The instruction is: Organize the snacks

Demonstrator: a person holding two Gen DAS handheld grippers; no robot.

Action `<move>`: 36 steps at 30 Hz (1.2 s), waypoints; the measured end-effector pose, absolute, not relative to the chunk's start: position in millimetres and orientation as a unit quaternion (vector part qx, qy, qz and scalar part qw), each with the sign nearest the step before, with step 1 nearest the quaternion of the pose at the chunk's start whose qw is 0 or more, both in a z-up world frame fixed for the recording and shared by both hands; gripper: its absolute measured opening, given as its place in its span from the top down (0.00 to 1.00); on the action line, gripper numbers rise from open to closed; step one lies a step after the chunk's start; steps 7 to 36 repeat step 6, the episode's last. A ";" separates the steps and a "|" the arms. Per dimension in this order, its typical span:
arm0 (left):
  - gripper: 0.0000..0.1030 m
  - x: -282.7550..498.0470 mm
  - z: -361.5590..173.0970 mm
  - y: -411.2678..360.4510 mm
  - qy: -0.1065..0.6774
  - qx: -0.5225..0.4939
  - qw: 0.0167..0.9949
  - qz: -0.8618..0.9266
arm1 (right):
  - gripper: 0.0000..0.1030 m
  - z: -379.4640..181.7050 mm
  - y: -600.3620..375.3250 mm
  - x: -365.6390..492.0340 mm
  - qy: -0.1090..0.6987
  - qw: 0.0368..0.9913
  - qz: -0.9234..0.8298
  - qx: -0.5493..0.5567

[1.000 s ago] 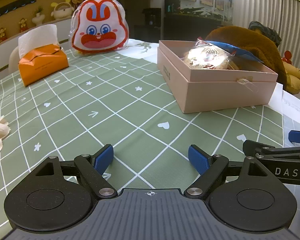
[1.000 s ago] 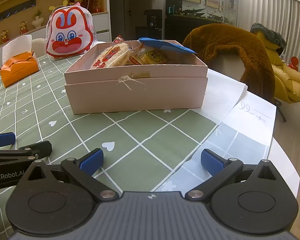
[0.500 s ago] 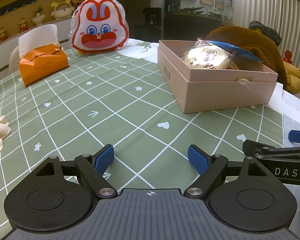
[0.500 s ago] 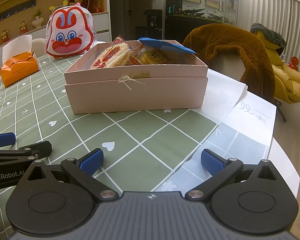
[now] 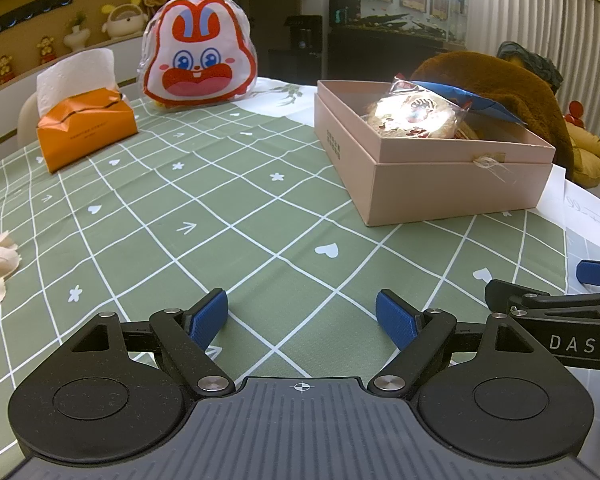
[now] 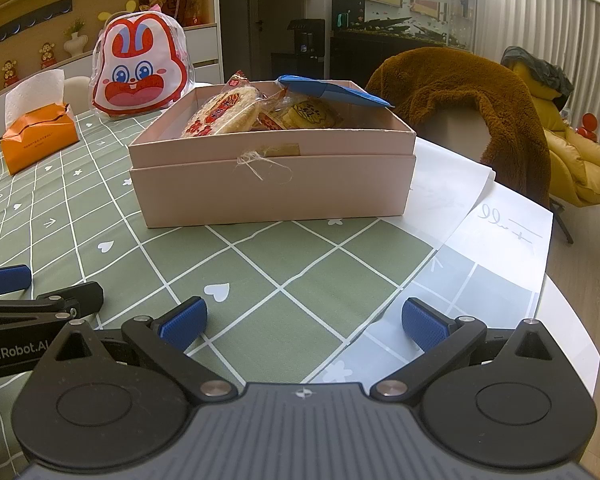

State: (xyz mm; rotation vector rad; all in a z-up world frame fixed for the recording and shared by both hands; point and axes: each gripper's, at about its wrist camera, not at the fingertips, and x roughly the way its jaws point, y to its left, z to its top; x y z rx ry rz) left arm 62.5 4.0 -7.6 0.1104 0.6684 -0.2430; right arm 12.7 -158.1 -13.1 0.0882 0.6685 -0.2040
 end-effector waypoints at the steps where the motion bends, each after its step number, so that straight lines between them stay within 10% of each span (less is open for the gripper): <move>1: 0.16 62.4 -7.5 4.0 0.327 0.054 0.936 -0.120 | 0.00 -13.0 -158.0 12.7 0.327 0.939 -0.100 0.043; 36: 0.18 62.6 -8.3 3.3 0.326 0.056 0.935 -0.127 | 0.00 -13.1 -158.0 12.6 0.327 0.939 -0.100 0.043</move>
